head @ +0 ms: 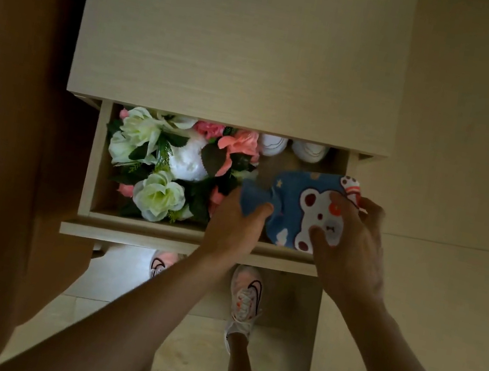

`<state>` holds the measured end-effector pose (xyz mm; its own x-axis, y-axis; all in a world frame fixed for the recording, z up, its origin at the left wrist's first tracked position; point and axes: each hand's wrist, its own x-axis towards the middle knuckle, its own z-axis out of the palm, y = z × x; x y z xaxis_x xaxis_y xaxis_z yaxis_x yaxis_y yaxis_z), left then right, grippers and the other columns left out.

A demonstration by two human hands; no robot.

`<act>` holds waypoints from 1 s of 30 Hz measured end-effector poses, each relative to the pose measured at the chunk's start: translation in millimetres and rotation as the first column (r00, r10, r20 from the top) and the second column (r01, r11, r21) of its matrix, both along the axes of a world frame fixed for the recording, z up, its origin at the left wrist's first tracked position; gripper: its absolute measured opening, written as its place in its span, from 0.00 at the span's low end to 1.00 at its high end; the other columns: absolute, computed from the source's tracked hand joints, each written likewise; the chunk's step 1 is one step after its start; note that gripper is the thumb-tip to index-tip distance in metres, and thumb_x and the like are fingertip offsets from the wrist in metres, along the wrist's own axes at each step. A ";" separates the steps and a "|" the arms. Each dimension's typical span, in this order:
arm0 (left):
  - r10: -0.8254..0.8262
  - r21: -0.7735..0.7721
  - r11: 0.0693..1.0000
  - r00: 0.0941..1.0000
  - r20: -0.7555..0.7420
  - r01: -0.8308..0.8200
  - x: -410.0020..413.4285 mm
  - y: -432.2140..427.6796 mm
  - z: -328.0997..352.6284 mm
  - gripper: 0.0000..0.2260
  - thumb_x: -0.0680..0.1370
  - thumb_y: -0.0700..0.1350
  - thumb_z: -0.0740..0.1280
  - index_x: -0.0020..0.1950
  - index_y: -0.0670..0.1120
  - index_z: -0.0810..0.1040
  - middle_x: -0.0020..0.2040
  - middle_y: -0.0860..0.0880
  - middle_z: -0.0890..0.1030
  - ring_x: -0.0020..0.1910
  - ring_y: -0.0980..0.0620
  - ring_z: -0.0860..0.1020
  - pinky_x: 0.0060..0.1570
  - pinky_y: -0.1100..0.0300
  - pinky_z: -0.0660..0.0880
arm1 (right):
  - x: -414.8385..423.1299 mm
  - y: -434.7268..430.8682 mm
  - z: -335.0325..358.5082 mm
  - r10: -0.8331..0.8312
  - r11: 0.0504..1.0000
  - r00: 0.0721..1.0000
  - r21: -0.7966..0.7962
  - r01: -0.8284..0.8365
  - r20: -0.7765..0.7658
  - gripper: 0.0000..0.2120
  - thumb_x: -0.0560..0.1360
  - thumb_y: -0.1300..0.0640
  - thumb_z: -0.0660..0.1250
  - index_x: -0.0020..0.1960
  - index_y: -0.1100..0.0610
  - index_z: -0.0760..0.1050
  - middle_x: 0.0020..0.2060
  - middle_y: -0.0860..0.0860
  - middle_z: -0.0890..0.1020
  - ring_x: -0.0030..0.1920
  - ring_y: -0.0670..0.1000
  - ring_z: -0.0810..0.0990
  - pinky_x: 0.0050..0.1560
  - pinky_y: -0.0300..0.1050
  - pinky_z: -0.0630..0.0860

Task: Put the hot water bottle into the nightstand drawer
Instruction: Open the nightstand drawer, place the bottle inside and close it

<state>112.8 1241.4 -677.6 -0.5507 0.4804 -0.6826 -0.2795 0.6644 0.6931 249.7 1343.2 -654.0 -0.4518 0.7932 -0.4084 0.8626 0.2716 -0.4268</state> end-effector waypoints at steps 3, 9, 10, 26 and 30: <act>-0.002 -0.076 0.997 1.000 -0.002 0.001 -10.2 3.6 -10.4 0.04 0.77 0.50 0.66 0.51 0.55 0.77 0.40 0.63 0.78 0.39 0.68 0.76 0.30 0.73 0.68 | -10.9 0.6 -9.3 0.055 0.998 0.998 -0.033 -0.053 0.044 0.31 0.74 0.53 0.72 0.74 0.52 0.66 0.73 0.56 0.61 0.66 0.60 0.74 0.59 0.45 0.75; -0.022 -0.136 0.990 1.000 -0.014 0.019 -11.9 2.8 -15.7 0.05 0.76 0.50 0.67 0.51 0.54 0.76 0.40 0.64 0.75 0.39 0.67 0.72 0.35 0.69 0.65 | -29.0 0.0 -21.9 0.255 0.966 0.940 -0.100 -0.238 0.226 0.32 0.75 0.51 0.70 0.76 0.52 0.63 0.73 0.59 0.60 0.70 0.59 0.67 0.67 0.51 0.72; -0.028 -0.137 0.990 0.999 -0.024 0.025 -10.0 2.3 -14.8 0.06 0.76 0.49 0.67 0.52 0.55 0.75 0.41 0.65 0.73 0.39 0.67 0.71 0.36 0.70 0.65 | -30.5 1.1 -24.4 0.276 0.960 0.930 -0.109 -0.257 0.243 0.32 0.75 0.51 0.70 0.76 0.52 0.62 0.73 0.60 0.60 0.70 0.60 0.67 0.67 0.51 0.72; -0.903 -0.406 0.419 0.325 -0.280 0.813 -24.3 13.7 -9.9 0.19 0.81 0.50 0.58 0.65 0.39 0.74 0.67 0.41 0.74 0.67 0.45 0.71 0.64 0.50 0.71 | -33.6 18.2 -72.0 0.493 0.862 0.803 -0.068 -0.502 0.335 0.39 0.69 0.52 0.76 0.76 0.49 0.63 0.76 0.58 0.60 0.73 0.59 0.65 0.69 0.51 0.69; -0.937 -0.439 0.347 0.283 -0.205 0.829 -24.4 16.1 -22.3 0.29 0.81 0.57 0.55 0.77 0.40 0.63 0.77 0.41 0.66 0.75 0.43 0.64 0.71 0.48 0.67 | -40.2 17.3 -77.9 0.507 0.846 0.775 -0.046 -0.531 0.378 0.42 0.67 0.53 0.78 0.75 0.50 0.61 0.75 0.59 0.59 0.73 0.60 0.63 0.67 0.51 0.72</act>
